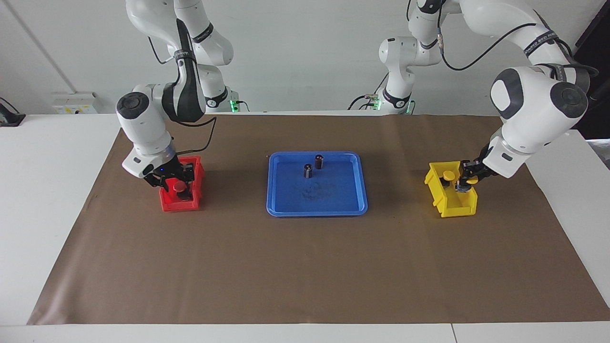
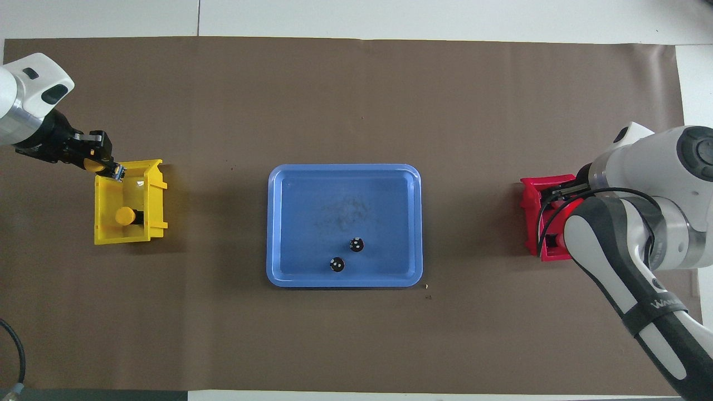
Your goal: Sort red and yellow buttons by color
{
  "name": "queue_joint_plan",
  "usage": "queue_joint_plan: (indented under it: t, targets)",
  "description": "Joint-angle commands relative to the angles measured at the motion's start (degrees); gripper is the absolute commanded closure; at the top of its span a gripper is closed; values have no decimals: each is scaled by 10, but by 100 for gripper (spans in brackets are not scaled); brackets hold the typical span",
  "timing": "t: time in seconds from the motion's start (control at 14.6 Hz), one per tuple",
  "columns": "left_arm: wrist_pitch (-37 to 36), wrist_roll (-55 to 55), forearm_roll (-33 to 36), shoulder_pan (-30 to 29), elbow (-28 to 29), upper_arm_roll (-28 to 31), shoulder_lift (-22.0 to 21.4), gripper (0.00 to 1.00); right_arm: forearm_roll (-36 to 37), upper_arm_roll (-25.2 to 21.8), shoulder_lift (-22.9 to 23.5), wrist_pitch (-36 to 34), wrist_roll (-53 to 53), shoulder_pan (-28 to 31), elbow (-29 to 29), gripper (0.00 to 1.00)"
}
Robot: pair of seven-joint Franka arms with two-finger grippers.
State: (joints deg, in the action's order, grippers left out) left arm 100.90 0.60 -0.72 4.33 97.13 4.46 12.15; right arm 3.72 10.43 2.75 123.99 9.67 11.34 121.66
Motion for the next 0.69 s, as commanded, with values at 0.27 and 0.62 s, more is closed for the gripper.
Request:
queue_joint_plan:
  t: [0.27, 0.62]
  targets:
    - [88, -68, 13, -13, 106, -9, -33, 99, -7, 5, -21, -209, 12, 6, -171, 0]
    - [141, -69, 13, -14, 155, -9, -32, 99, -9, -9, -72, -283, 11, 7, -198, 0]
